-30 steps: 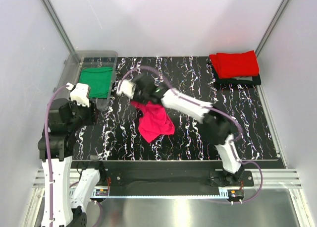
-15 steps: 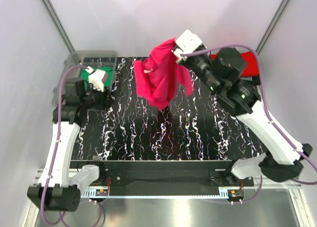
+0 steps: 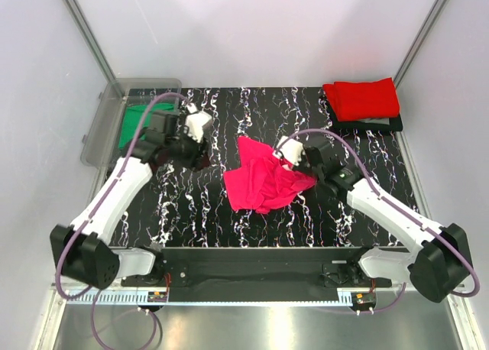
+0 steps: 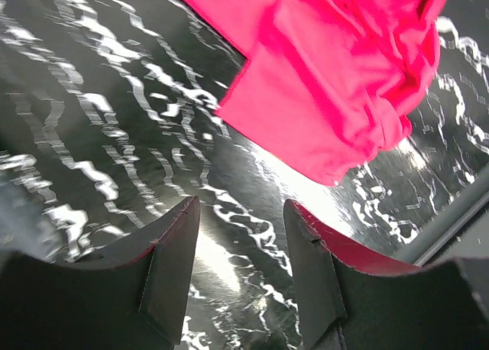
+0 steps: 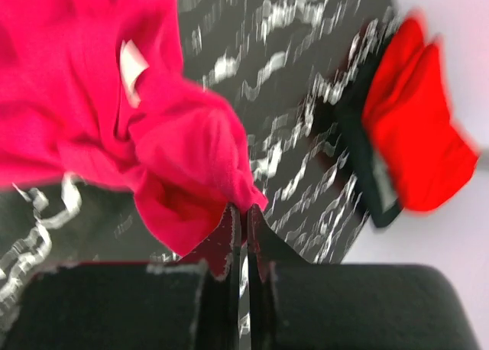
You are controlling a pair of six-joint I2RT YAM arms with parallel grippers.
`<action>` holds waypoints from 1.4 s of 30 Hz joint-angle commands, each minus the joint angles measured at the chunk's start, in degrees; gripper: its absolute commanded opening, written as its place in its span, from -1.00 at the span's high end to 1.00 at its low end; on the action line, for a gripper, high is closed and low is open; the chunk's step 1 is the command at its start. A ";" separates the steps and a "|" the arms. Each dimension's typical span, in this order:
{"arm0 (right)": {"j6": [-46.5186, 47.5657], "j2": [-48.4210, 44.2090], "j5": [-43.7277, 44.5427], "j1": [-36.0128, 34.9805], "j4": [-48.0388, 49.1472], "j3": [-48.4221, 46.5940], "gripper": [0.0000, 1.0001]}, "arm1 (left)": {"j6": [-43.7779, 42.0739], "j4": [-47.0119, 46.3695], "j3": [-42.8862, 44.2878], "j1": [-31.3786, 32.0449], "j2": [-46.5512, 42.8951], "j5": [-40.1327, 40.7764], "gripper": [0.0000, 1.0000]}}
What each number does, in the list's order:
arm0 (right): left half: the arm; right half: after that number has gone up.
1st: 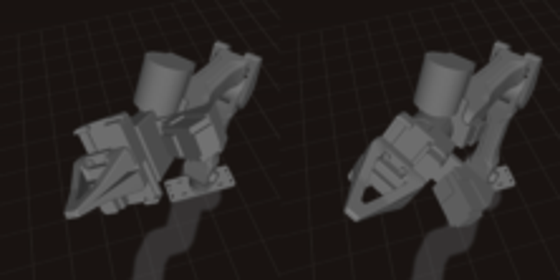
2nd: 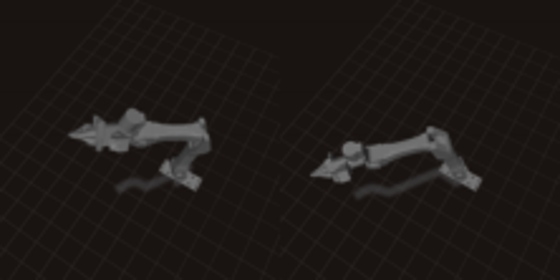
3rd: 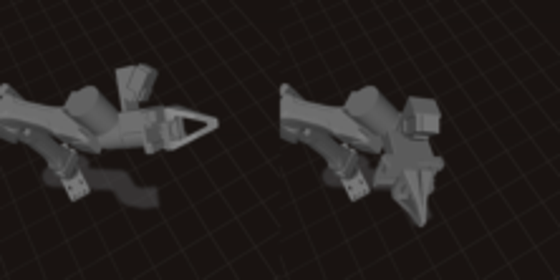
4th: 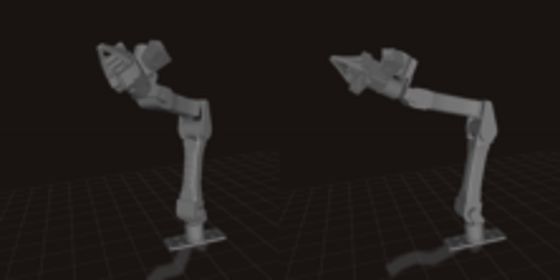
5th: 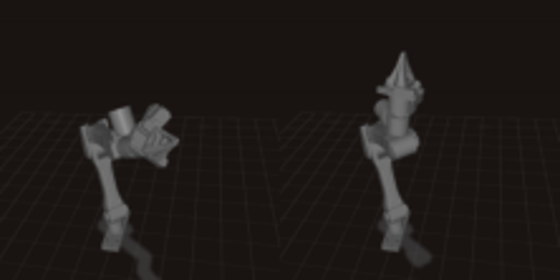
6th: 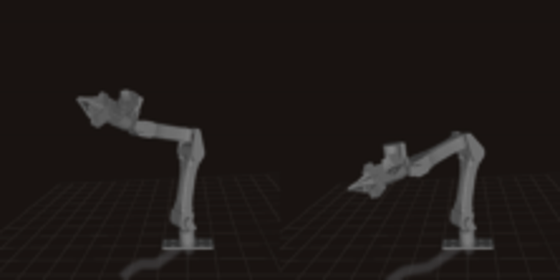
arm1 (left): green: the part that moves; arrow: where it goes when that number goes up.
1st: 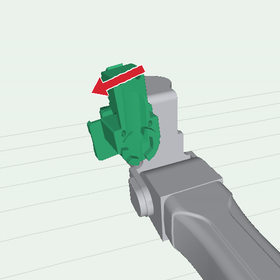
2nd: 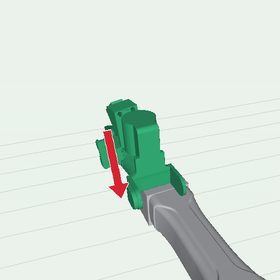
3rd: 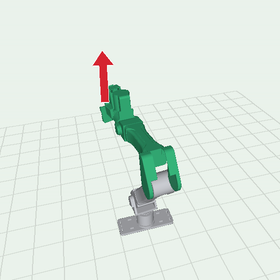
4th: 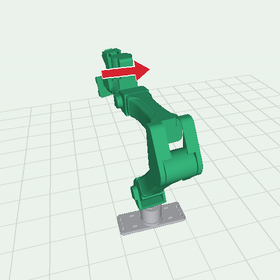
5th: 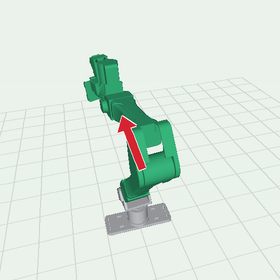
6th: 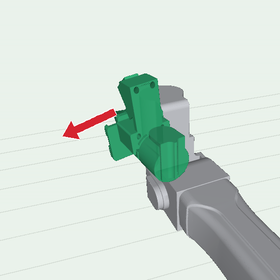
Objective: Fold and stack the t-shirts
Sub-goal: Flatten the tshirt out
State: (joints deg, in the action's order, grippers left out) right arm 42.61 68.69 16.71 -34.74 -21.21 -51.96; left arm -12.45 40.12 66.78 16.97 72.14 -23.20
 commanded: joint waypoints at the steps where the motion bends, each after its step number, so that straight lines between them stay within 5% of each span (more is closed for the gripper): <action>1: -0.33 -3.73 3.94 3.09 2.67 1.60 1.00 | -0.65 -2.24 0.37 2.80 4.05 -0.97 -0.05; 5: -2.09 -6.10 5.52 4.86 1.35 3.80 0.95 | 1.81 -3.73 1.77 4.21 13.08 -2.02 -0.05; 6: -2.44 -7.15 5.70 4.86 0.57 3.54 0.43 | 1.90 -3.73 3.34 4.21 14.85 -1.85 -0.04; 7: -2.71 -7.60 4.75 4.86 0.12 2.84 0.19 | 2.07 -3.64 4.40 4.21 16.61 -1.33 -0.02; 8: -3.75 -8.30 3.17 4.86 -1.97 -0.21 -0.27 | 2.77 -2.51 6.58 4.21 19.33 0.07 0.02; 10: -4.64 -7.78 -4.53 4.86 -4.53 -4.53 -0.45 | 2.78 -2.68 7.13 3.95 19.45 0.17 0.03; 16: -9.91 1.08 -32.90 4.77 -9.11 -18.34 -0.43 | 4.01 -2.68 2.13 3.42 6.37 4.39 -0.01; 20: -12.81 13.55 -42.80 3.72 -10.34 -25.36 -0.36 | 5.67 1.18 -4.53 0.53 -4.52 4.57 -0.04; 30: -3.42 50.28 -47.03 -3.04 -24.39 -53.13 -0.32 | 6.91 3.91 -11.94 -5.28 -21.16 10.81 -0.12; 42: -1.83 69.81 -43.87 -6.48 -31.78 -73.53 -0.33 | 8.05 5.06 -11.24 -13.28 -22.57 7.21 -0.13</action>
State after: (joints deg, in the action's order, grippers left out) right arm 39.31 135.48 -27.90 -40.82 -49.95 -121.38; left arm -5.41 46.48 54.57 4.97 49.93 -14.63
